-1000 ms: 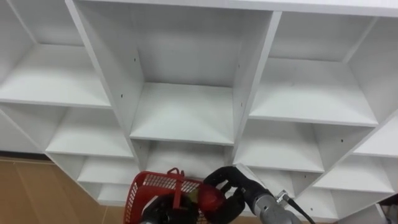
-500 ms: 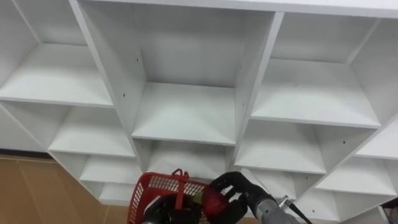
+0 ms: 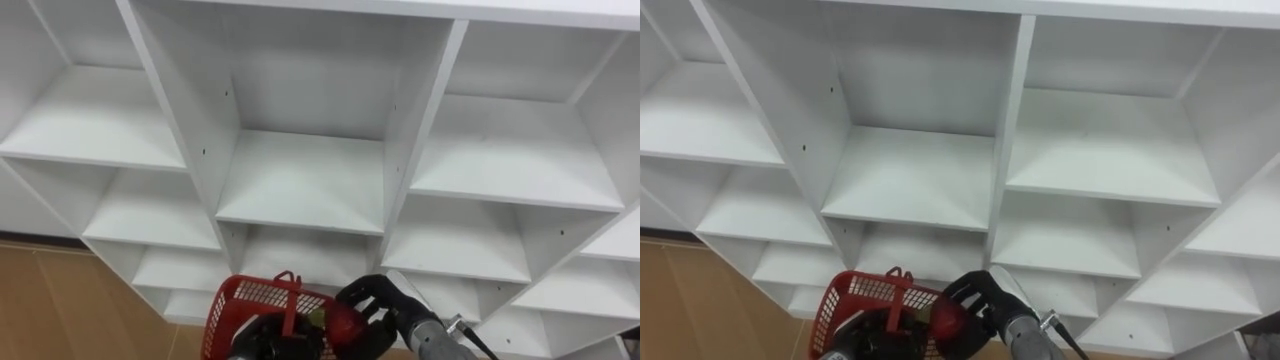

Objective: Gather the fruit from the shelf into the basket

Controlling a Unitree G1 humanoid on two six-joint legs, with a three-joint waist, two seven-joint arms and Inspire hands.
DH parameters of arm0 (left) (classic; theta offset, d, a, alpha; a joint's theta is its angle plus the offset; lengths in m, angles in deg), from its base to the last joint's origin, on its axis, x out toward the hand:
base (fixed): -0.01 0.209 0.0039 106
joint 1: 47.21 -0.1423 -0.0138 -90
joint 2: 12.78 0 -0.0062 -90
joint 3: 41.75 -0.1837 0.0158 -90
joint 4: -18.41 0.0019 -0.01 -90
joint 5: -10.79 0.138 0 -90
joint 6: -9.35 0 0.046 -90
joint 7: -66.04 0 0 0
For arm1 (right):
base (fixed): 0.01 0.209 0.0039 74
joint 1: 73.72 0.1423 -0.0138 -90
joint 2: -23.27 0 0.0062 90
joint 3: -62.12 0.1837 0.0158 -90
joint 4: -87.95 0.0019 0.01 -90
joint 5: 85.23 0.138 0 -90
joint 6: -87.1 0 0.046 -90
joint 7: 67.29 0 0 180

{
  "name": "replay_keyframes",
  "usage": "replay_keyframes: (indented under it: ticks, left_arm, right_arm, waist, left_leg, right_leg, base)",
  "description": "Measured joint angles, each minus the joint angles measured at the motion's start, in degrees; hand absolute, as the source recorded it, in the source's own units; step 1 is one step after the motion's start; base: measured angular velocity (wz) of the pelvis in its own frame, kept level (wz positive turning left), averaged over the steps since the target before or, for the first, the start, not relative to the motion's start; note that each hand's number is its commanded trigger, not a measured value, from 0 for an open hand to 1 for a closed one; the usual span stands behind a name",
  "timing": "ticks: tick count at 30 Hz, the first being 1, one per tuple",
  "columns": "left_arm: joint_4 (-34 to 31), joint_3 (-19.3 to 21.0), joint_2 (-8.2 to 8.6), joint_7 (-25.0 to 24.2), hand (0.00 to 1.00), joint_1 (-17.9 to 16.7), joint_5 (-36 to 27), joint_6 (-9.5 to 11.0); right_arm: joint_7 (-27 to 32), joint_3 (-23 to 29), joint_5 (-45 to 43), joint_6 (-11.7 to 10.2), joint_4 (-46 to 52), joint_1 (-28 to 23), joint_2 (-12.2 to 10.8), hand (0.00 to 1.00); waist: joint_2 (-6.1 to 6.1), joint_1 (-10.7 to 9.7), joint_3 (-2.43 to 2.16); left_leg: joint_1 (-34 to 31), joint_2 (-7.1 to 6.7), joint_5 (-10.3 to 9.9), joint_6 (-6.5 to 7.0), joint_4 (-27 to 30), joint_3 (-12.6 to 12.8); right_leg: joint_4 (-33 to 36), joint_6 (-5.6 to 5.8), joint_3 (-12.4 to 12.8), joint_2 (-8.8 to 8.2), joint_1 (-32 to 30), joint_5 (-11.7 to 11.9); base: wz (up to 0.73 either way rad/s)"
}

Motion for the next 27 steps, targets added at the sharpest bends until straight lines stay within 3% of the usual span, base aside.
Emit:
replay_keyframes:
  ticks: [13,14,15,16,27]
  left_arm:
    - [-0.11,-0.68,0.08,-0.14,1.0,0.01,1.03,0.0]
    - [-0.11,-0.92,0.07,-0.14,1.0,0.0,1.22,0.0]
    - [-0.11,-0.92,0.07,-0.14,1.0,0.0,1.39,0.0]
    - [-0.11,-1.0,0.11,-0.15,1.0,0.0,1.49,0.0]
    - [-0.1,-2.01,0.23,-0.48,1.0,0.0,1.73,-0.05]
  right_arm:
    - [0.41,0.08,-0.03,-0.04,-2.49,1.09,-0.47,1.0]
    - [0.41,0.14,-0.12,-0.04,-2.82,1.12,-0.48,0.95]
    - [0.42,0.16,-0.29,-0.05,-3.14,1.22,-0.53,0.52]
    - [0.41,0.17,-0.59,-0.05,-4.01,1.67,-0.7,0.0]
    - [0.85,0.13,-0.64,-0.29,-6.26,3.39,-1.15,0.0]
  waist:
    - [0.04,-0.12,-0.15]
    - [0.05,-0.07,-0.15]
    - [0.05,-0.06,-0.15]
    - [0.05,-0.09,-0.15]
    - [-0.31,-0.05,-0.17]
  left_leg:
    - [-0.72,-0.11,0.0,0.01,0.3,-0.35]
    - [-0.74,-0.11,0.0,0.01,0.3,-0.47]
    - [-0.74,-0.11,0.0,0.01,0.3,-0.53]
    - [-0.73,-0.11,0.0,0.01,0.3,-0.59]
    - [-0.71,-0.16,0.01,0.02,0.34,-0.89]
  right_leg:
    - [0.05,0.14,-0.43,-0.16,-0.1,-0.09]
    - [0.05,0.14,-0.48,-0.16,-0.1,-0.09]
    - [0.05,0.14,-0.49,-0.16,-0.09,-0.09]
    - [0.06,0.13,-0.5,-0.16,-0.09,-0.09]
    - [0.04,0.13,-0.77,-0.22,-0.03,-0.09]
  base:
    - [0.02]
    - [0.03]
    - [0.0]
    - [0.0]
    - [0.0]
